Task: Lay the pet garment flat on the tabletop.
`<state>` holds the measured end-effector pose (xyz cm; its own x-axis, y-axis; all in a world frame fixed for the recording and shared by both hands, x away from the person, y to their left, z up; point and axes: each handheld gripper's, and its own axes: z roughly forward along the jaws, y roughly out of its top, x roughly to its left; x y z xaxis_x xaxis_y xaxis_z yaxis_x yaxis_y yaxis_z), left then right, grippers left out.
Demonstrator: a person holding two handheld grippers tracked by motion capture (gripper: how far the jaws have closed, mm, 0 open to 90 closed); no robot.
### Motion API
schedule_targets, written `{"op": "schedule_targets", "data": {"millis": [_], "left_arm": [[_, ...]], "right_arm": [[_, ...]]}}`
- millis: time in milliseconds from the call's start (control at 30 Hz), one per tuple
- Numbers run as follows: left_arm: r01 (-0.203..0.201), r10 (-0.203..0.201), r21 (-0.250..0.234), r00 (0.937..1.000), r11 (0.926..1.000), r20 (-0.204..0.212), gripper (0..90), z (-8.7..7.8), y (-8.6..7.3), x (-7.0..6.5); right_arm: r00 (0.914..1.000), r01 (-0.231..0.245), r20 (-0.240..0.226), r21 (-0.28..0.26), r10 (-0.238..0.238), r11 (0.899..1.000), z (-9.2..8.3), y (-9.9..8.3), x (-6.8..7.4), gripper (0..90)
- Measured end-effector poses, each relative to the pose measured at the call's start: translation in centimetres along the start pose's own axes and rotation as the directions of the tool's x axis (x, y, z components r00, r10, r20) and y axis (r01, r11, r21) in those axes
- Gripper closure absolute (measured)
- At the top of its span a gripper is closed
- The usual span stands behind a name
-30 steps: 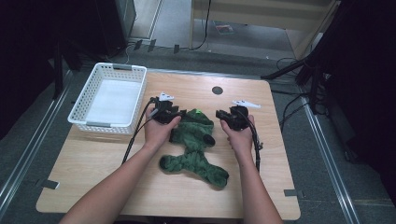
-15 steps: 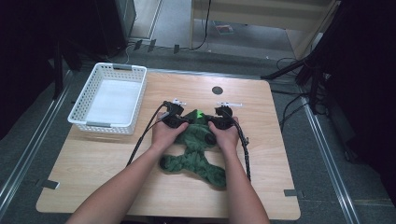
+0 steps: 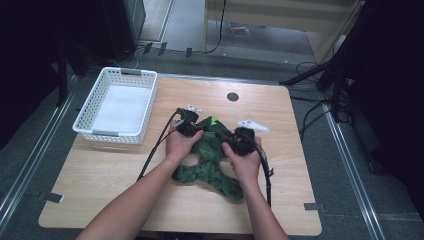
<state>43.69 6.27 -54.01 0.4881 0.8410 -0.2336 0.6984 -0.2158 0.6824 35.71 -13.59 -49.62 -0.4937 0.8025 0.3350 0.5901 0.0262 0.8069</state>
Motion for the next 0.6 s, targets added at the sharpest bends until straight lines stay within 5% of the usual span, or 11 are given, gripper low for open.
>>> {"op": "schedule_targets", "data": {"millis": [100, 200, 267, 400, 500, 600], "left_arm": [[-0.01, 0.01, 0.008, 0.9998, 0.9999, -0.014, 86.0, 0.0, 0.1, -0.1], [-0.035, 0.035, 0.012, 0.9987, 0.9993, -0.038, 86.0, 0.0, 0.1, -0.5], [-0.032, 0.033, 0.012, 0.998, 0.9994, -0.053, 86.1, 0.1, 0.2, -0.7], [-0.031, 0.032, 0.008, 0.9976, 0.9995, -0.061, 87.9, 0.1, 0.2, -0.6], [-0.04, 0.04, 0.002, 0.9946, 0.9992, -0.096, 88.1, 0.2, 0.2, -0.6], [-0.035, 0.036, 0.003, 0.9931, 0.9994, -0.112, 88.0, 0.2, 0.3, -0.6]], "right_arm": [[0.9909, 0.103, -0.098, 0.119, -0.092, 0.987, 0.6, -2.3, 2.1, 62.2], [0.9955, 0.094, -0.014, 0.16, -0.093, 0.983, 1.6, -3.8, 1.8, 52.1], [0.9905, 0.122, 0.041, 0.184, -0.131, 0.975, 2.1, -4.4, 1.6, 51.0], [0.9815, 0.157, 0.078, 0.191, -0.175, 0.969, 1.6, -5.0, 1.8, 86.0], [0.9937, 0.111, -0.006, 0.171, -0.112, 0.979, 0.4, -4.2, 1.6, 90.0], [0.9897, 0.136, -0.069, 0.176, -0.126, 0.975, -1.2, -3.6, 2.4, 90.0]]}}
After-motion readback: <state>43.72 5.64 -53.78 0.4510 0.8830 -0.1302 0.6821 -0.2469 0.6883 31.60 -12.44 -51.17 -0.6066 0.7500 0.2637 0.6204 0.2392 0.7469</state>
